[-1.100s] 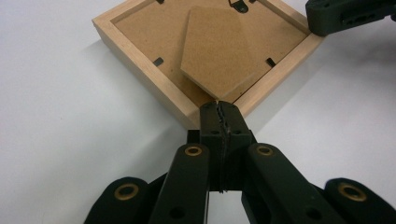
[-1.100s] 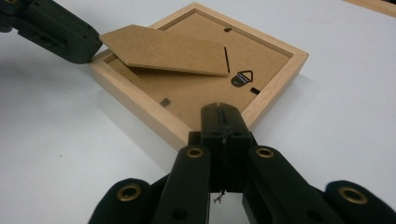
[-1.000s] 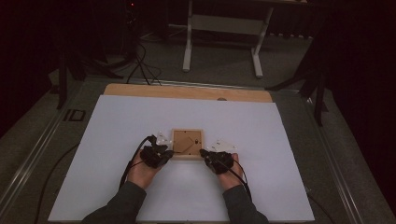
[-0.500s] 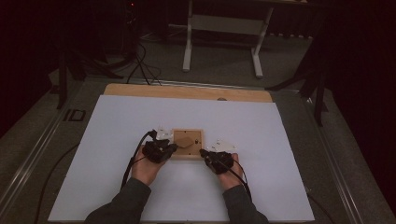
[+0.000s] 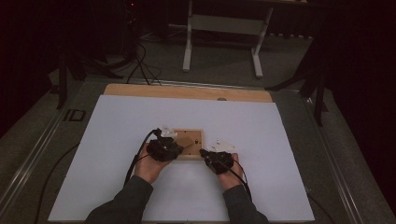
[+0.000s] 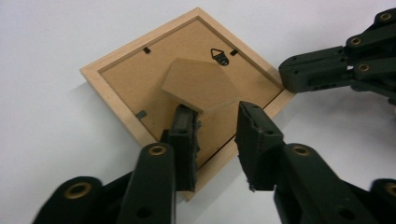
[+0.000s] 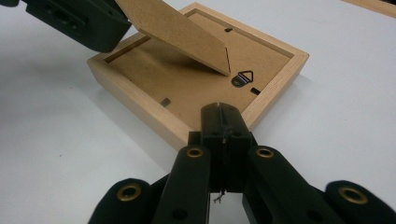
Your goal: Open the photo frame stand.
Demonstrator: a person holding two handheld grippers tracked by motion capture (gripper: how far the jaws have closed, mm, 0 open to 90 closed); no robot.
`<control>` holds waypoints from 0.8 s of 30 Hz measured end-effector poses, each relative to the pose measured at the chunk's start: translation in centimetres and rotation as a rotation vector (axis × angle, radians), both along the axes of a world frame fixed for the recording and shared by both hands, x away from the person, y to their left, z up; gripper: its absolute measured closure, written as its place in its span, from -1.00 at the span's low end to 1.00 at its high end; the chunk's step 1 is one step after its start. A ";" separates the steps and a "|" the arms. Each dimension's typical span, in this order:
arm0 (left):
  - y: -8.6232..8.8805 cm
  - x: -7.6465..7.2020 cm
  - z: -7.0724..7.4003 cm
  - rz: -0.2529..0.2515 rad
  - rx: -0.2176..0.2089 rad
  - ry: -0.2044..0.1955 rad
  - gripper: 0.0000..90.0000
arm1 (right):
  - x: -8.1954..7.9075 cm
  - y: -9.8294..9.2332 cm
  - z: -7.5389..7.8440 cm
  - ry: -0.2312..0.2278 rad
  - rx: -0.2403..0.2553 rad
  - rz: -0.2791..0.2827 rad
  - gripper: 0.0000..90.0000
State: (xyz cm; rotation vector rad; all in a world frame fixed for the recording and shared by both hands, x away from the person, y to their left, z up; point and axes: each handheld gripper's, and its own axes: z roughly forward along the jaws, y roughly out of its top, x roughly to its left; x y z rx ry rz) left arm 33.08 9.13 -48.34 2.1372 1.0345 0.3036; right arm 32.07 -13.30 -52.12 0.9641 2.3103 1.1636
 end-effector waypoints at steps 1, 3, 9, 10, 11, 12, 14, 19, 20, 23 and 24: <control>0.0 0.1 0.0 0.001 -0.008 0.004 0.45 | 0.0 0.0 0.0 0.000 0.000 0.000 0.99; 0.0 0.3 0.0 0.007 -0.033 0.024 0.37 | 0.0 0.0 0.0 -0.001 -0.001 0.001 0.99; -0.1 1.1 -0.2 0.033 -0.096 0.079 0.28 | 0.0 0.0 0.0 -0.002 -0.001 0.001 0.99; -0.2 1.3 -0.3 0.044 -0.111 0.090 0.26 | 0.0 0.0 0.0 -0.002 -0.001 0.001 0.99; -0.2 1.5 -0.3 0.048 -0.119 0.095 0.25 | 0.0 0.0 0.0 -0.002 -0.001 0.001 0.99; -0.2 1.5 -0.3 0.048 -0.119 0.095 0.23 | 0.0 0.0 0.0 -0.002 -0.001 0.001 0.99; -0.1 1.9 -0.6 0.076 -0.151 0.112 0.19 | 0.0 0.0 0.0 -0.005 -0.003 0.002 0.99; -0.1 2.4 -0.8 0.098 -0.180 0.135 0.16 | 0.0 0.0 0.0 -0.003 -0.002 0.002 0.99; -0.2 2.4 -0.8 0.101 -0.185 0.140 0.16 | 0.0 0.0 0.0 -0.003 -0.002 0.002 0.99; -0.3 2.8 -1.0 0.112 -0.202 0.161 0.14 | 0.0 0.0 0.0 -0.003 -0.003 0.002 0.99; -0.3 2.8 -1.0 0.112 -0.202 0.161 0.14 | 0.0 0.0 0.0 -0.004 -0.003 0.002 0.99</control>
